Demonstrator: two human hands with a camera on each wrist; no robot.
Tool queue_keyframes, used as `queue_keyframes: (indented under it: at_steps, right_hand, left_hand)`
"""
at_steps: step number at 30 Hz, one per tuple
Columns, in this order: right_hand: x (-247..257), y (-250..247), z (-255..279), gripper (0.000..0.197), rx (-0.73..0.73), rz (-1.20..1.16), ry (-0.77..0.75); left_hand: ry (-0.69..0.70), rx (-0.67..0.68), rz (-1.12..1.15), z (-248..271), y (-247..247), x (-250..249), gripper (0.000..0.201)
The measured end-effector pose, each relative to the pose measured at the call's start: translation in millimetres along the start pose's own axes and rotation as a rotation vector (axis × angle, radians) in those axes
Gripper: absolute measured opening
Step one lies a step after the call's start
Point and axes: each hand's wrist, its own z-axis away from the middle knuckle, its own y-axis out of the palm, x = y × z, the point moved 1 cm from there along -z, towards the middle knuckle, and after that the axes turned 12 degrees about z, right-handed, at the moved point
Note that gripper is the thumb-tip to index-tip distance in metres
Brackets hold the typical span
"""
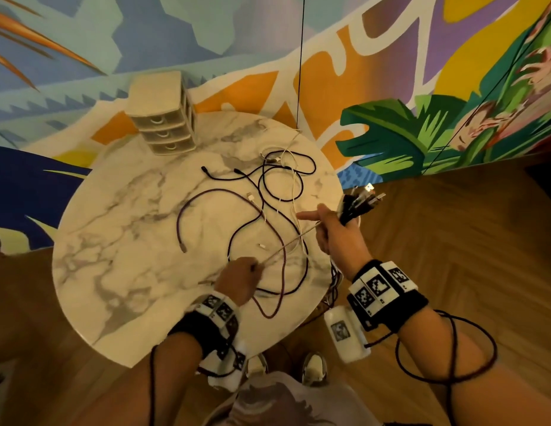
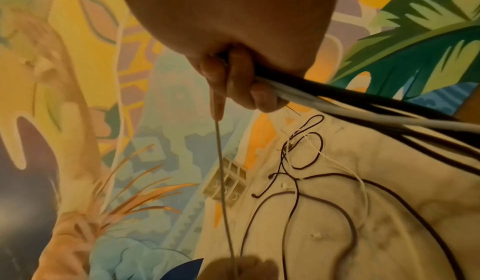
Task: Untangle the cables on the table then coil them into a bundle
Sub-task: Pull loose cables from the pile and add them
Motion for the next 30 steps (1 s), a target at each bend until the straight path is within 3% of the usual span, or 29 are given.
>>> queue_keyframes:
  at_steps: [3, 7, 8, 11, 15, 18, 20, 24, 27, 30]
  right_hand:
    - [-1.2, -9.7, -3.0, 0.047, -0.063, -0.057, -0.035]
    - [0.2, -9.2, -4.3, 0.05, -0.127, -0.14, -0.033]
    - [0.6, -9.0, -5.8, 0.05, -0.151, -0.165, -0.03]
    - [3.9, -11.9, -11.7, 0.051, -0.206, -0.219, -0.045]
    - [7.1, -32.8, -21.8, 0.049, -0.348, -0.358, -0.033]
    - [2.8, -38.6, -27.5, 0.05, -0.359, -0.394, -0.031]
    - [-4.8, -32.9, -26.9, 0.053, -0.331, -0.363, -0.018]
    - [-21.1, -18.4, -21.7, 0.064, -0.248, -0.311, 0.031]
    - [-23.1, -7.6, -15.5, 0.066, -0.173, -0.241, 0.064]
    - [-14.0, 12.4, -4.1, 0.062, 0.003, -0.084, 0.048]
  left_hand:
    - [-0.082, -0.098, -0.036, -16.5, -35.1, 35.5, 0.026]
    - [0.078, -0.506, -0.15, -30.5, -86.3, 34.3, 0.025]
    - [0.071, -0.497, -0.174, -31.6, -88.4, 38.1, 0.025]
    - [-0.043, -0.236, -0.42, -29.2, -76.8, 60.9, 0.035]
    - [-0.044, -0.364, -0.562, -22.9, -91.1, 70.5, 0.037]
    - [-0.082, -0.291, -0.714, -21.8, -94.5, 73.3, 0.04]
    - [-0.086, -0.312, -0.648, -24.1, -100.5, 61.9, 0.042]
    - [-0.014, -0.442, -0.228, -29.3, -123.9, 17.6, 0.047]
    - [0.079, -0.529, -0.268, -22.3, -129.7, -21.6, 0.048]
    - [0.192, -0.492, -0.265, -14.2, -118.9, -51.5, 0.043]
